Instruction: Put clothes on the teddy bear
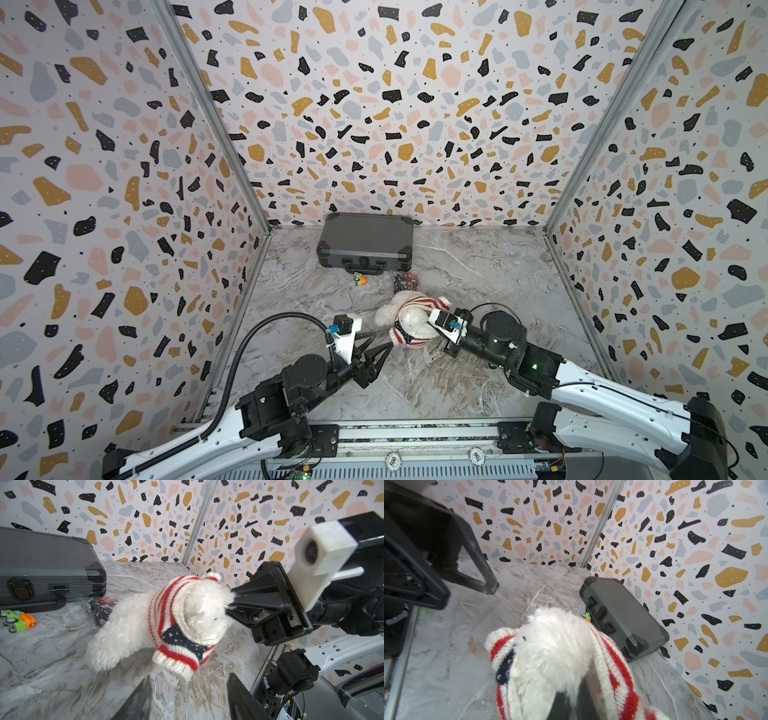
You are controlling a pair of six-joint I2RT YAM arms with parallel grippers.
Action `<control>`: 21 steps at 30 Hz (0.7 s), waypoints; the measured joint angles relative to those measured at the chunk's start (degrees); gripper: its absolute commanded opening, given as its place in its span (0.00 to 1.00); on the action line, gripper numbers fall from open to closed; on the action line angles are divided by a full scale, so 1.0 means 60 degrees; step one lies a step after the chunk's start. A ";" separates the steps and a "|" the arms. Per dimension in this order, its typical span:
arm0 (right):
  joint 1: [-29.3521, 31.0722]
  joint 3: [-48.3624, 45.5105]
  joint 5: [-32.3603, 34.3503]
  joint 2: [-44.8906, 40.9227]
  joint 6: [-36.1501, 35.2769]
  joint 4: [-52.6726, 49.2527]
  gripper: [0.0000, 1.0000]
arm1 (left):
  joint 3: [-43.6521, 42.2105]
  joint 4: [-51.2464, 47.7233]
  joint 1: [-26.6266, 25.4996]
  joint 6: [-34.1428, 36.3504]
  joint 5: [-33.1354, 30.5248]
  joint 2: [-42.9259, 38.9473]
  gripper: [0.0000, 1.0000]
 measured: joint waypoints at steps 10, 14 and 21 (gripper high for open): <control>0.0000 -0.0750 -0.1413 -0.0401 0.0011 0.0539 0.00 | -0.0317 0.0262 0.0011 -0.1661 -0.0386 -0.0189 0.34; -0.0157 -0.1053 -0.1912 -0.0674 0.0040 0.0994 0.00 | -0.0430 0.0543 0.0015 -0.2102 -0.0306 -0.0255 0.33; -0.0401 -0.1333 -0.2696 -0.1016 0.0229 0.1781 0.00 | -0.0987 0.1614 0.0015 -0.2630 0.0393 0.0306 0.31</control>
